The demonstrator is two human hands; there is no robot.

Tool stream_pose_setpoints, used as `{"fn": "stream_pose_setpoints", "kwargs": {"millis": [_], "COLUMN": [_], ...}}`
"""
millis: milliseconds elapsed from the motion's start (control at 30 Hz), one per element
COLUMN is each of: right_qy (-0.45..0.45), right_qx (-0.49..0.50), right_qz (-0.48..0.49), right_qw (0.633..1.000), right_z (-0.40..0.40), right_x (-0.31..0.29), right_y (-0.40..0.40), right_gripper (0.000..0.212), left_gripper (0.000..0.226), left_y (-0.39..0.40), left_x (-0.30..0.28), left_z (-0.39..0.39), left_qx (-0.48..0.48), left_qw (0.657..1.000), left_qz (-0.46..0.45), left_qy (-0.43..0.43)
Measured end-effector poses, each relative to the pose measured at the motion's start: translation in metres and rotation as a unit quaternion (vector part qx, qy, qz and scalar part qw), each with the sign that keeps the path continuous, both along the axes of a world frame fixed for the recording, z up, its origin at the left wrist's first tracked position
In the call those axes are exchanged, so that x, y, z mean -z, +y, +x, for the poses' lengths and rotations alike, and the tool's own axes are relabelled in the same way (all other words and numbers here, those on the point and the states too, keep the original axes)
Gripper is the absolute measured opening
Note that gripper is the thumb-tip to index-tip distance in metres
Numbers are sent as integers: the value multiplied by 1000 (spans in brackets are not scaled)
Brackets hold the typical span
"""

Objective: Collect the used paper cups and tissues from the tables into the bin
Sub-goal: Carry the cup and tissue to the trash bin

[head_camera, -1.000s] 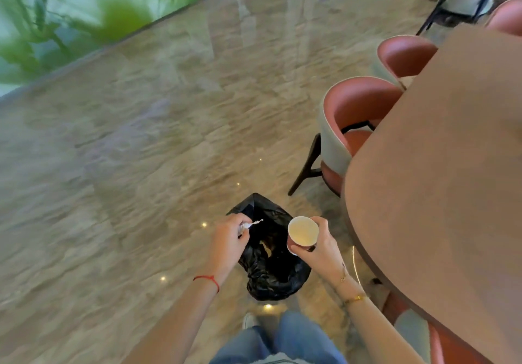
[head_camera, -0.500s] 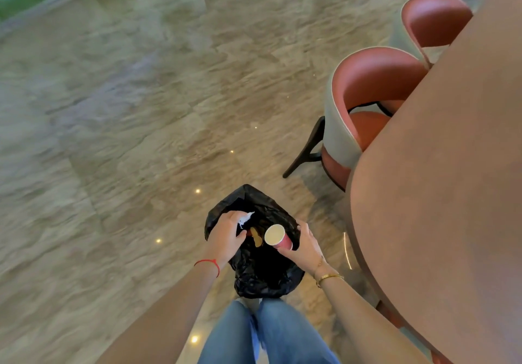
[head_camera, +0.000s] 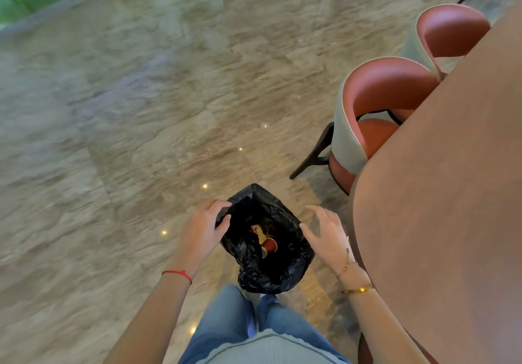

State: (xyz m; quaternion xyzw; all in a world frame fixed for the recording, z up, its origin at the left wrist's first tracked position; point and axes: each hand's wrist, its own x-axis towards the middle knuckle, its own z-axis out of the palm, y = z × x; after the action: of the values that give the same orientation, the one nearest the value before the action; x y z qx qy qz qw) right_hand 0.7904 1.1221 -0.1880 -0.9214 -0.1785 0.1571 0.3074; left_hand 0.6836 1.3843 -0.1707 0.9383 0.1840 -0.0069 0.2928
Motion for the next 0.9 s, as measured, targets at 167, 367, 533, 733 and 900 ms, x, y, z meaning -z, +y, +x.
{"fn": "stream_pose_setpoints", "kwargs": {"millis": [167,367,533,733,900], "right_qy": [-33,-41,-44,-25,-49], "right_qx": [-7,2,24,83,132], "right_qz": [0,-5,-4,22,28], "right_qw": [999,999,999,996,990], "right_z": [-2,8,24,34,42], "right_x": [-22,-32,-33,-44,-51], "right_y": [7,45,110,224,308], "right_gripper": [44,47,48,47,46], "left_gripper": [27,25,26,27,26], "left_y": [27,79,151,271,357], "left_x": [-25,-33,-39,-61,-76], "left_z": [-31,-29,3,40,71], "left_qx": [-36,-41,-24,34,65], "left_qw": [998,996,996,994,989], "left_qz": [14,19,28,46,68], "left_qy": [-44,-78,-86,-94,-117]}}
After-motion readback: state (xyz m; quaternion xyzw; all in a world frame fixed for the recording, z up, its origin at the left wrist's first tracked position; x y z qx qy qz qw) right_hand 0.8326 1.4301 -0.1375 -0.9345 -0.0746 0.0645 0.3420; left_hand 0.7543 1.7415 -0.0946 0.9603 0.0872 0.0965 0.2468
